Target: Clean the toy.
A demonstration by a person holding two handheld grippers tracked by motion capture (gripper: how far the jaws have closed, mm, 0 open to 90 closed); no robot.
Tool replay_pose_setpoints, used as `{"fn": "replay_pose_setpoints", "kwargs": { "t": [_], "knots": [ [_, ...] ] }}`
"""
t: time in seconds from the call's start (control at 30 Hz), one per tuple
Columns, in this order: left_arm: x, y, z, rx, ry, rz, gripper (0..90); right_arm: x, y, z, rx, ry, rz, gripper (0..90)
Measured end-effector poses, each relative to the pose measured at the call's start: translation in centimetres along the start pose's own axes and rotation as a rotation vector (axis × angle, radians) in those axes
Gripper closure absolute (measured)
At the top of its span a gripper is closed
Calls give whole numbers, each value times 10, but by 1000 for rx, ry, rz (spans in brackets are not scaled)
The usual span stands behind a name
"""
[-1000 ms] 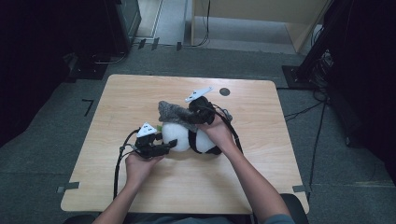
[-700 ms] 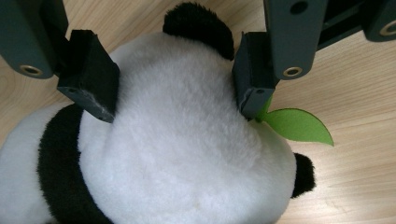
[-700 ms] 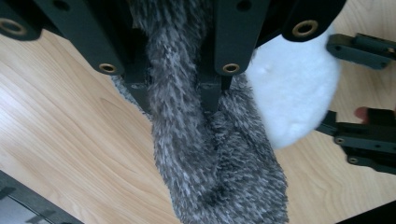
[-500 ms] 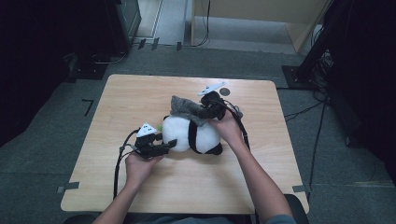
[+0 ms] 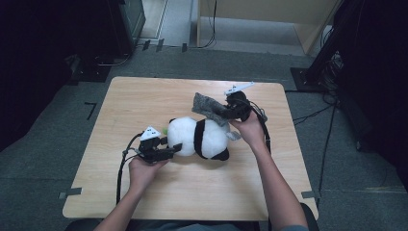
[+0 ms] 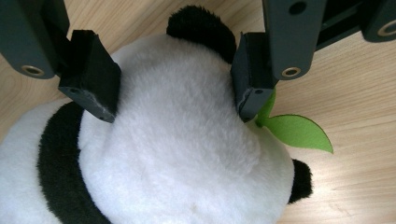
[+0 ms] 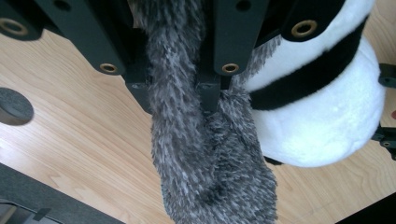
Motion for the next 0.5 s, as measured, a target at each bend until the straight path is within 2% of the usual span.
{"fn": "replay_pose_setpoints", "kwargs": {
  "t": [0.23, 0.3, 0.4, 0.5],
  "knots": [
    [0, 0, 0, -1, -6, -1, 383, 14, -13, 9, 3, -14, -50, 751],
    [0, 1, 0, -3, -8, 0, 383, 19, -19, 11, 7, -32, -53, 752],
    [-1, 1, 0, -6, -10, 3, 382, 25, -27, 12, -14, -53, -66, 753],
    [-1, 1, 0, -9, -9, 7, 379, 29, -39, 9, -30, -55, -90, 755]
  ]
}}
Point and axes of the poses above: each handheld gripper's, and its own axes: z roughly backward along the jaws, y roughly out of its top, x roughly to its right, the point moved 8 cm from there along -z, roughly forward along the jaws, and after that the axes turned 11 degrees about z, right-handed, at the moved point
